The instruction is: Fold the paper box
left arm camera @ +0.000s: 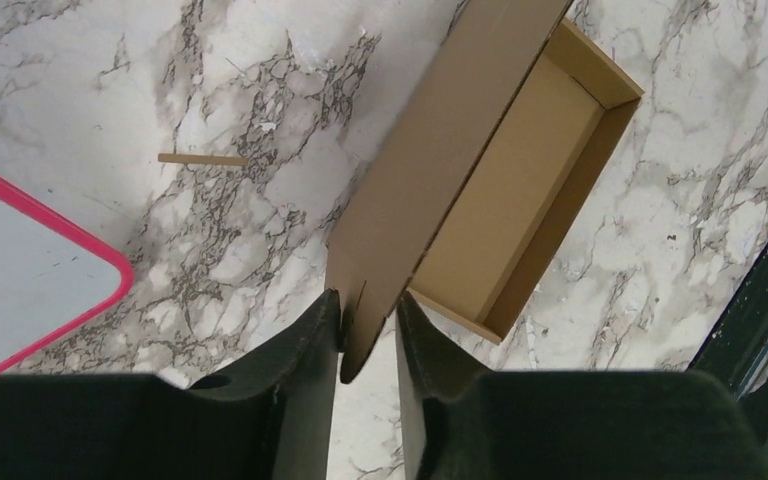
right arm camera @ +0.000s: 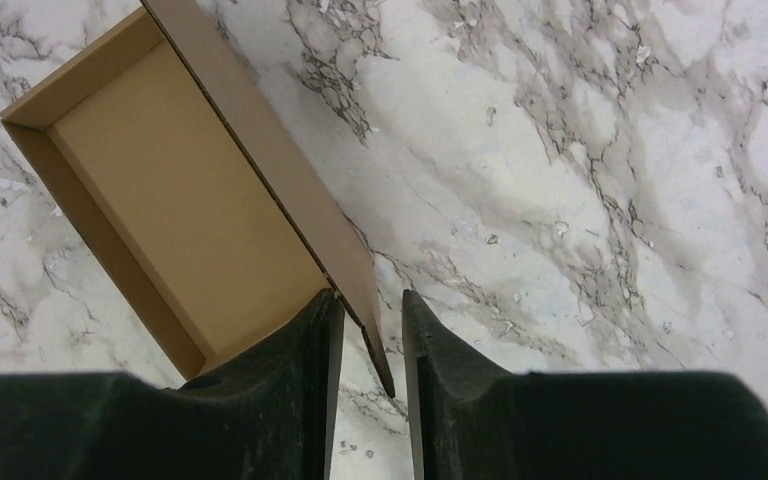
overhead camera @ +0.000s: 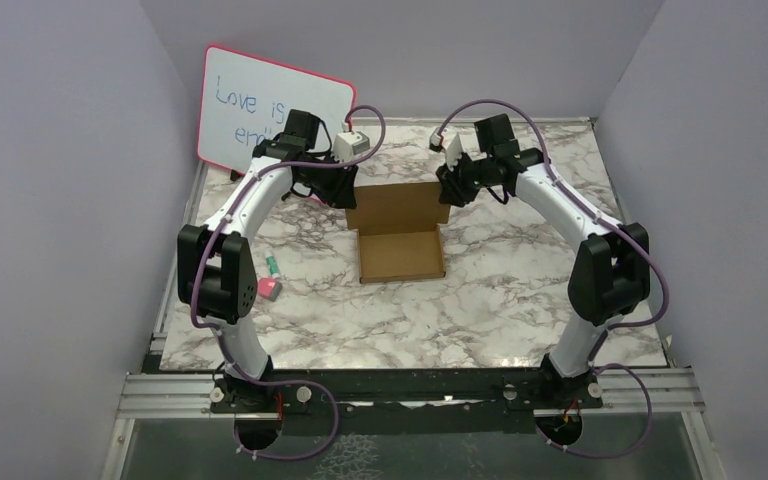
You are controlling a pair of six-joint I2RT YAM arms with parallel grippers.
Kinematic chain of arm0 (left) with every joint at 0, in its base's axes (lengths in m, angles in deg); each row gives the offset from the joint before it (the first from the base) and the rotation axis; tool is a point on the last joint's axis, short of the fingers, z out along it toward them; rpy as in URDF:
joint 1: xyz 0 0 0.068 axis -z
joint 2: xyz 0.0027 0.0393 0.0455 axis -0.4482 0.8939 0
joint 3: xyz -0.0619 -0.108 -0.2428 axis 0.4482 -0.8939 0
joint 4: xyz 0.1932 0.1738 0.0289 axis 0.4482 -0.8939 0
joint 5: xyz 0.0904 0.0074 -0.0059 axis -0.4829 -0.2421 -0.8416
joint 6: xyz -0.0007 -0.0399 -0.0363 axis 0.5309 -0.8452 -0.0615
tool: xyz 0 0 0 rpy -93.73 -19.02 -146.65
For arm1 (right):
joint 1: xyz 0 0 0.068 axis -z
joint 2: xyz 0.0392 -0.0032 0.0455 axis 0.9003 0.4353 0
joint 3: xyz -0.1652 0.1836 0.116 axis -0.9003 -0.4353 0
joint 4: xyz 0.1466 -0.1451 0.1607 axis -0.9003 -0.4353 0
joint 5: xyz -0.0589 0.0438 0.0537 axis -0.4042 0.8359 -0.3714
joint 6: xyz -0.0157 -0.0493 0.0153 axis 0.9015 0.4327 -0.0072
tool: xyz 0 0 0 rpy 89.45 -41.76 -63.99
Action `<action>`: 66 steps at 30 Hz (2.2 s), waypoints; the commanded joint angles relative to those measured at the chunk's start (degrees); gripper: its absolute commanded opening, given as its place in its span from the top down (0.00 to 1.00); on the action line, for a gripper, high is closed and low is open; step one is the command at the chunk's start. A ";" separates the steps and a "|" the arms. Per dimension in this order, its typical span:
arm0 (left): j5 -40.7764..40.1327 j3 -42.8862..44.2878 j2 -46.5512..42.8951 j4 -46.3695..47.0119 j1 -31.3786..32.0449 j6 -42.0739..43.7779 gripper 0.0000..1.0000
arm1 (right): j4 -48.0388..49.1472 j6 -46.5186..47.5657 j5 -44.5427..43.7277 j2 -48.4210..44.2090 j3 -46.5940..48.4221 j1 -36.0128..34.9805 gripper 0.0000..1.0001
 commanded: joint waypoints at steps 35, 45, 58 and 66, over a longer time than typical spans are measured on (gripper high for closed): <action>-28.14 -1.01 -3.22 13.28 6.60 -29.82 1.00 | 11.92 -30.18 -24.39 -6.79 -6.56 -6.80 0.99; -34.52 -5.69 -5.74 23.77 8.81 -41.01 1.00 | 16.33 -44.24 -43.16 -5.94 -8.03 -12.80 0.97; -34.79 -16.51 -8.02 39.66 10.25 -50.04 1.00 | 22.50 -63.41 -58.91 -0.81 -8.85 -13.36 0.95; -36.41 -22.08 -10.27 44.90 11.49 -54.13 1.00 | 23.39 -70.73 -62.46 -1.58 -11.79 -13.76 0.95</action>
